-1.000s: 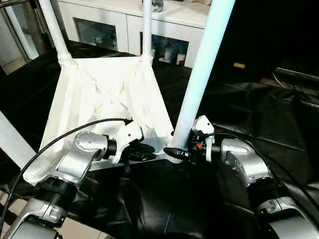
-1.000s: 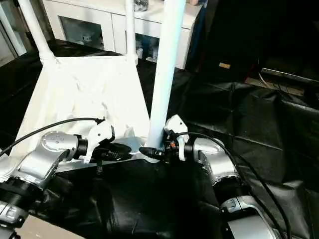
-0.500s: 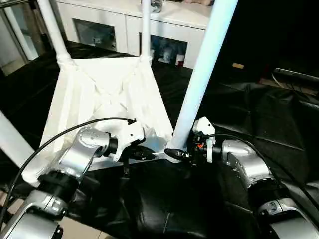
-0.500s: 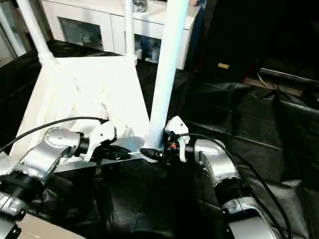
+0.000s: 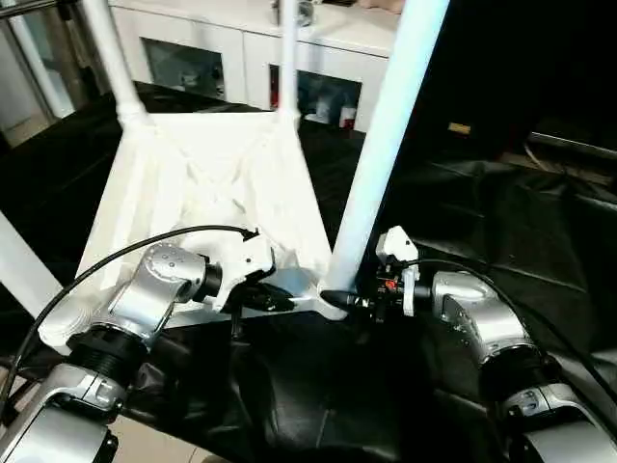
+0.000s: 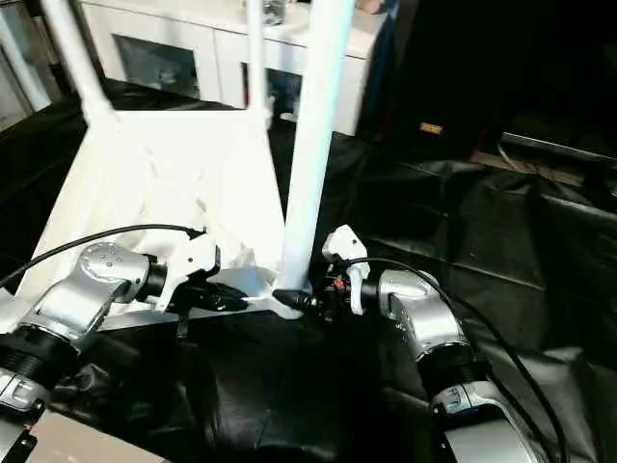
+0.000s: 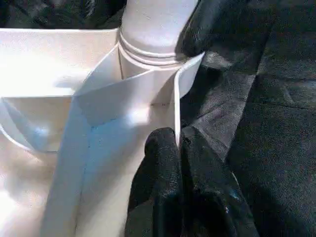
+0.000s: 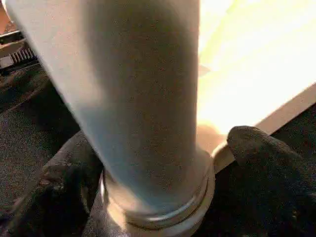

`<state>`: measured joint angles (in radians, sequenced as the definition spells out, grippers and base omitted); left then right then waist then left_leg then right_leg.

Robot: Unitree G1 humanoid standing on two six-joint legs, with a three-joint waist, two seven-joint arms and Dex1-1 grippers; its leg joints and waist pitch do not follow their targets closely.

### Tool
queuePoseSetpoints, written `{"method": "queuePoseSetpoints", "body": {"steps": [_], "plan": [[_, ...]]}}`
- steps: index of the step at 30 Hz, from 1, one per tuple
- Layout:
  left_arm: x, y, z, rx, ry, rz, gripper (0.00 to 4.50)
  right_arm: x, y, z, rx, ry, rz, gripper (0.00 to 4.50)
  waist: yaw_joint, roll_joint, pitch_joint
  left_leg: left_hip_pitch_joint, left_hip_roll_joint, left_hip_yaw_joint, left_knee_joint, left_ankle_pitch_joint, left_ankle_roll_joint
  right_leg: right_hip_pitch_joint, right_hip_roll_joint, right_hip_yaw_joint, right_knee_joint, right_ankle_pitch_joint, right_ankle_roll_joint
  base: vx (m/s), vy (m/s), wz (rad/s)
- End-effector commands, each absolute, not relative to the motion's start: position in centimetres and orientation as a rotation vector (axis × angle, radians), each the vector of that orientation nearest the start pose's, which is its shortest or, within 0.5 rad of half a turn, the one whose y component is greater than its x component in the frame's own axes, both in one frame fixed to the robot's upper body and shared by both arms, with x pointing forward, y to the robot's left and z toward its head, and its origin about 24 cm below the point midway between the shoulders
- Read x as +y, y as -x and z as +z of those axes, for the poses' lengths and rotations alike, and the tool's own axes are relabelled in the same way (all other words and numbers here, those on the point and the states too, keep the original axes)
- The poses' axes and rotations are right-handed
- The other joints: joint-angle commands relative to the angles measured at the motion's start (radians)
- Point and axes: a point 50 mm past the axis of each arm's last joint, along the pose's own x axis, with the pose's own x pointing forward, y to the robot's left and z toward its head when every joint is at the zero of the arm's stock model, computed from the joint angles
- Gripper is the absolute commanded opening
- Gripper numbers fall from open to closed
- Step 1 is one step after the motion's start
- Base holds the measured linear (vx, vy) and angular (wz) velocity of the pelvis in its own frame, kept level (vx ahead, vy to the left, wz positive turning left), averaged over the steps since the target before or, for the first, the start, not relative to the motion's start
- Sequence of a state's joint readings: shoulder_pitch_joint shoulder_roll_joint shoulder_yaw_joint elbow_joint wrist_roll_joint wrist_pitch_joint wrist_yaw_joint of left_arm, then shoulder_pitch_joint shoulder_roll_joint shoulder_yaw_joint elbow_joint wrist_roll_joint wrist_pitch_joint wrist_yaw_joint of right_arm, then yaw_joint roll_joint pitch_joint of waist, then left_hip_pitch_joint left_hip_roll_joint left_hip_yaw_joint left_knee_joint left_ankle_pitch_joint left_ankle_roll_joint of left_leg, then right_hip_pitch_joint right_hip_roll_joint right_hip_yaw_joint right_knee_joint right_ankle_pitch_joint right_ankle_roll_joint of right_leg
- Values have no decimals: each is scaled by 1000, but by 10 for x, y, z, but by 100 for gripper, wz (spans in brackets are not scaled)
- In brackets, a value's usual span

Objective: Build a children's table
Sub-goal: Rotate leg to tighten

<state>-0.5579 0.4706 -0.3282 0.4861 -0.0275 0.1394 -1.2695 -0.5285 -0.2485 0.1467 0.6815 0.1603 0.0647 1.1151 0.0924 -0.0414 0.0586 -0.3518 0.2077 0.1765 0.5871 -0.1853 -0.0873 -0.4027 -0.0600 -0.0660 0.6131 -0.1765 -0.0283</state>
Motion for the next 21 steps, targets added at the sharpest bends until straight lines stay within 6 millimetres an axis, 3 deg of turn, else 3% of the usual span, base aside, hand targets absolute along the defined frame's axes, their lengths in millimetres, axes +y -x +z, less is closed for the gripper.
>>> {"method": "queuePoseSetpoints", "body": {"steps": [1, 3, 4, 9, 11, 12, 15, 16, 21], "plan": [[147, -301, 52, 525, -433, -1435, 0, -127, -315, 40, 295, 78, 1204, 440, -2, 14, -70, 6, 29, -4, -68, -175, 18, 51, -77, 49, -62, -158, -226, 0, 0, 0], [147, -300, 52, 524, -432, -1438, 0, -126, -314, 39, 302, 66, 1218, 440, -2, 13, -70, 7, 29, -3, -68, -177, 19, 52, -77, 49, -62, -153, -229, 0, 0, 0], [147, -300, 52, 525, -432, -1439, 0, -125, -313, 39, 307, 54, 1226, 413, -2, 13, -69, 7, 29, -3, -68, -185, 20, 52, -77, 49, -64, -165, -228, 0, 0, 0], [149, -301, 51, 531, -434, -1434, 0, -125, -313, 39, 315, 42, 1243, 379, -2, 7, -66, 7, 29, -3, -70, -203, 17, 51, -80, 50, -72, -236, -207, 0, 0, 0], [149, -301, 51, 531, -434, -1434, 0, -125, -313, 39, 317, 40, 1249, 359, -2, 9, -66, 8, 30, -4, -70, -202, 16, 49, -80, 50, -72, -244, -204, 0, 0, 0], [150, -301, 51, 533, -435, -1428, 0, -125, -313, 39, 319, 37, 1255, 359, -3, 0, -66, 7, 30, -3, -70, -200, 18, 50, -80, 49, -72, -245, -203, 0, 0, 0], [153, -301, 50, 538, -440, -1414, 0, -124, -312, 38, 320, 35, 1260, 329, -2, 6, -66, 6, 30, -5, -70, -191, 20, 49, -80, 50, -70, -240, -202, 0, 0, 0], [153, -300, 49, 538, -439, -1411, 0, -124, -312, 38, 321, 32, 1263, 320, -2, -2, -66, 6, 30, -3, -70, -190, 22, 49, -80, 49, -71, -240, -200, 0, 0, 0], [155, -303, 50, 524, -429, -1370, 0, -122, -312, 37, 328, 26, 1269, 279, -1, 1, -64, 7, 30, -4, -71, -197, 21, 47, -83, 50, -74, -274, -192, 0, 0, 0]]}}
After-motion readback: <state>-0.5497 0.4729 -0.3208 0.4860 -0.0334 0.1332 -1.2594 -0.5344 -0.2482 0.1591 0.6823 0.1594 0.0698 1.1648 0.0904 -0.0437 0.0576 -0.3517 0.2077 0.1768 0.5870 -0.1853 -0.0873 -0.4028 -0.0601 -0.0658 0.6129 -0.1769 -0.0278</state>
